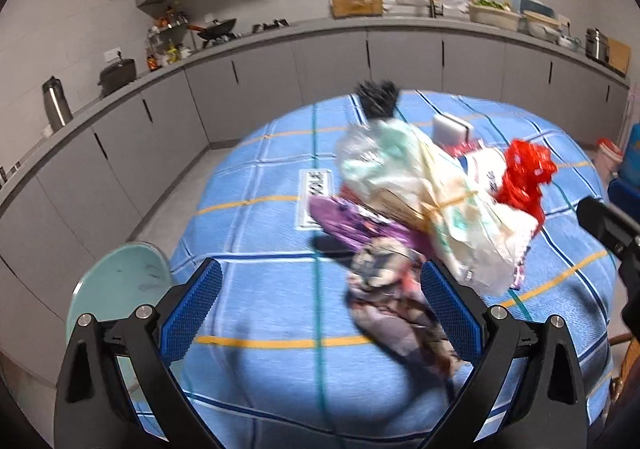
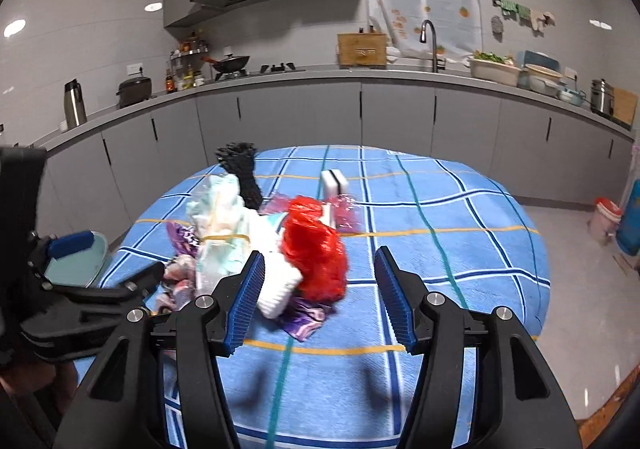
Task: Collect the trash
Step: 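Move both tools back to the trash pile on the table, then grasp the checked cloth rag with the left tool while the right tool grasps a clear plastic bag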
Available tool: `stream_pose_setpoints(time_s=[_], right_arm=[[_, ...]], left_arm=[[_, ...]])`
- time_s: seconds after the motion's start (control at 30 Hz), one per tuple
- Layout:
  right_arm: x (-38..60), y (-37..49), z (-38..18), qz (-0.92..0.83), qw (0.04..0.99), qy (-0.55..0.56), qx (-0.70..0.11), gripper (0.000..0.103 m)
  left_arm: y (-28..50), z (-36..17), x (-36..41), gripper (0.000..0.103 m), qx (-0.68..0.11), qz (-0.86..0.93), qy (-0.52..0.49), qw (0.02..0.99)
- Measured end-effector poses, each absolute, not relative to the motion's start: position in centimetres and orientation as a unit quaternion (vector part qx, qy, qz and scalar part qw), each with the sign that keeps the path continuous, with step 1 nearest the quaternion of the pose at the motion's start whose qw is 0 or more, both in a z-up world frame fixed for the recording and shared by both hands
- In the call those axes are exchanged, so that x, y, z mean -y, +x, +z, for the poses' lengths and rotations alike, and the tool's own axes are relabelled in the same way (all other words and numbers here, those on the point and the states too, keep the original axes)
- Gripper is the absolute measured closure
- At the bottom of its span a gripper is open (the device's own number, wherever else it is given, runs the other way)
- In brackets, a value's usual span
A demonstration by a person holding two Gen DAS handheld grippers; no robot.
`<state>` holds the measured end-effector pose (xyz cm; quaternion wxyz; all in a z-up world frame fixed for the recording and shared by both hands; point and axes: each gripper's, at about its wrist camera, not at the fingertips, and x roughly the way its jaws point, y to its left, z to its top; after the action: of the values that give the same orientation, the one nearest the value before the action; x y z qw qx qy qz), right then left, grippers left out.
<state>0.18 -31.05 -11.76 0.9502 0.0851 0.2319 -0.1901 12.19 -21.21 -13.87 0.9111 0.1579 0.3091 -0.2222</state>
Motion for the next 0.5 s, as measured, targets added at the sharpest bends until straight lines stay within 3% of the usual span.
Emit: stream_pose_setpoints(time_s=[0.13,0.2,0.23,0.3,0.4,0.5], right_arm=[[31.5,-0.1,-11.7,-0.197,0.949,0.088,-0.228,0.045],[31.8,-0.2,-11.7,-0.198,0.949,0.093,-0.226,0.045],[31.9,-0.3,-11.8,-0.199,0.949,0.095,-0.226,0.045],[31.9,-0.3,-11.8,-0.199,0.949,0.096,-0.225,0.045],[31.6,0.0,-11.7,-0.193,0.951,0.097,-0.223,0.045],[30.9,0.3,-11.6,-0.185,0.953,0.095,-0.222,0.045]], left_arm=[[12.0,-15.3,22.6,0.011,-0.324,-0.24,0.165,0.9],[12.2,-16.2,23.2,0.035,-0.341,-0.251,0.167,0.89],[12.3,-16.6,23.3,0.042,-0.351,-0.26,0.166,0.884],[12.2,-17.0,23.5,0.068,-0.36,-0.276,0.168,0.875],[12.1,-16.6,22.7,0.082,-0.358,-0.289,0.163,0.873],[12.2,-15.8,21.3,0.084,-0.354,-0.291,0.158,0.875]])
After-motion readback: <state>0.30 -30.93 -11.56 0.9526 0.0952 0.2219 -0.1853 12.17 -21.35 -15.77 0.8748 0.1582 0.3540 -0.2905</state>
